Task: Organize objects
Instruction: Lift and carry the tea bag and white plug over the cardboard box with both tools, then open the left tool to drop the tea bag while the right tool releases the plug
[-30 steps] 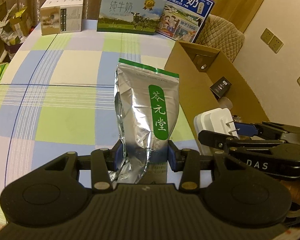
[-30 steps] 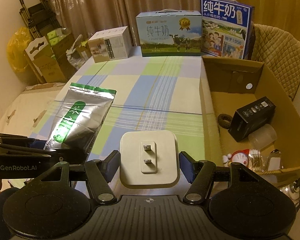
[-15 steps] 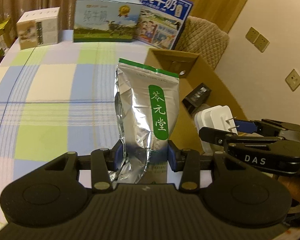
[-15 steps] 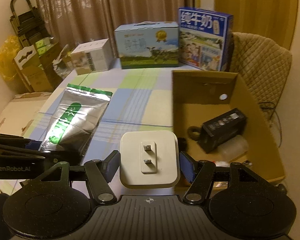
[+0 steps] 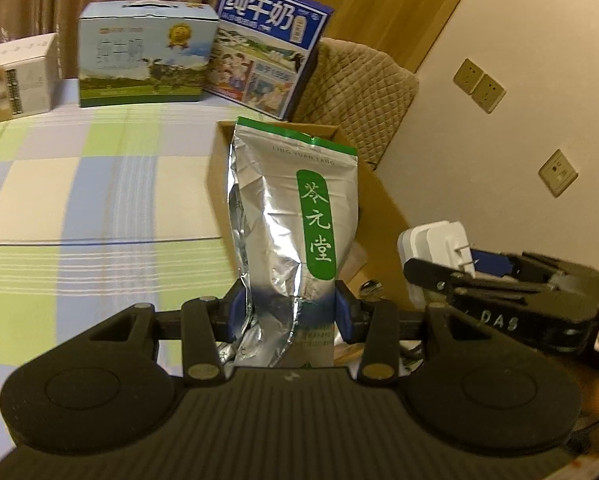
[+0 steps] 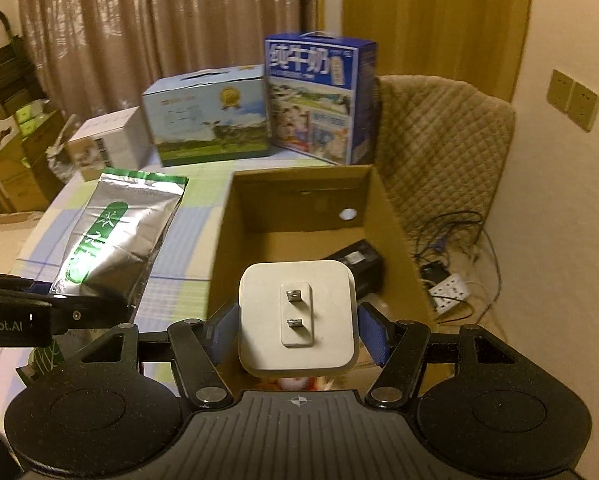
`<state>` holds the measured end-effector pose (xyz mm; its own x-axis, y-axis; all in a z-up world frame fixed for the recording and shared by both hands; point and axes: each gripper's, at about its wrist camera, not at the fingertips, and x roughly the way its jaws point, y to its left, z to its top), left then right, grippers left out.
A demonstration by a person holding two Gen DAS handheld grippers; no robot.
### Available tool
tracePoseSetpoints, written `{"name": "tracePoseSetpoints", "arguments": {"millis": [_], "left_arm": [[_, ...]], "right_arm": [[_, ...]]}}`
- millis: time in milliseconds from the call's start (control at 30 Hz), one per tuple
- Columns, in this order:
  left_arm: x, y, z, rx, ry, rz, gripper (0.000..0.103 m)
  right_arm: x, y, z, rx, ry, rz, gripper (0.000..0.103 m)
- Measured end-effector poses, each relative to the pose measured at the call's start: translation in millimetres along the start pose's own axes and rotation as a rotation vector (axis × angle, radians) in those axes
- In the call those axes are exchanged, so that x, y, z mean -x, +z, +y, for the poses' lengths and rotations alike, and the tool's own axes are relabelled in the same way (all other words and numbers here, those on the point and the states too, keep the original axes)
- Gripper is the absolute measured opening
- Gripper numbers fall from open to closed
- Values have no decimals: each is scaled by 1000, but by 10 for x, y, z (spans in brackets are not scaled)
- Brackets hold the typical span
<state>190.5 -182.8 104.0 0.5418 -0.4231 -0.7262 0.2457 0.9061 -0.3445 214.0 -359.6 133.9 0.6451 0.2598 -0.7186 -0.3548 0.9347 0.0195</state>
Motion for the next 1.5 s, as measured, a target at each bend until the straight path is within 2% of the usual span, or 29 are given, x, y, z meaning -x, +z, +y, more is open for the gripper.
{"name": "tracePoseSetpoints", "arguments": {"millis": [267,633,700,767,1167,1500], "left_arm": [[-294,246,-257,27,-34,1,39],[-621,353,-393,48,-26,27,39],[-683,372,-412,52,-25,33,41],[-733,388,-428,54,-16,32,52],[-682,299,-235,44,26,19,61],[-616,175,-168,10,62,16,64]], "right_arm": [[-39,51,-353,-36,-37,0,61],[-142,6,-635,-83,-49,15,61],[-173,4,-671,-89,-50,18,61],[-193,-6,-702,-94,-51,21,61],[-254,-37,-741,-117,-35,22,61],[-256,2,-642,-125,-3,9,61]]}}
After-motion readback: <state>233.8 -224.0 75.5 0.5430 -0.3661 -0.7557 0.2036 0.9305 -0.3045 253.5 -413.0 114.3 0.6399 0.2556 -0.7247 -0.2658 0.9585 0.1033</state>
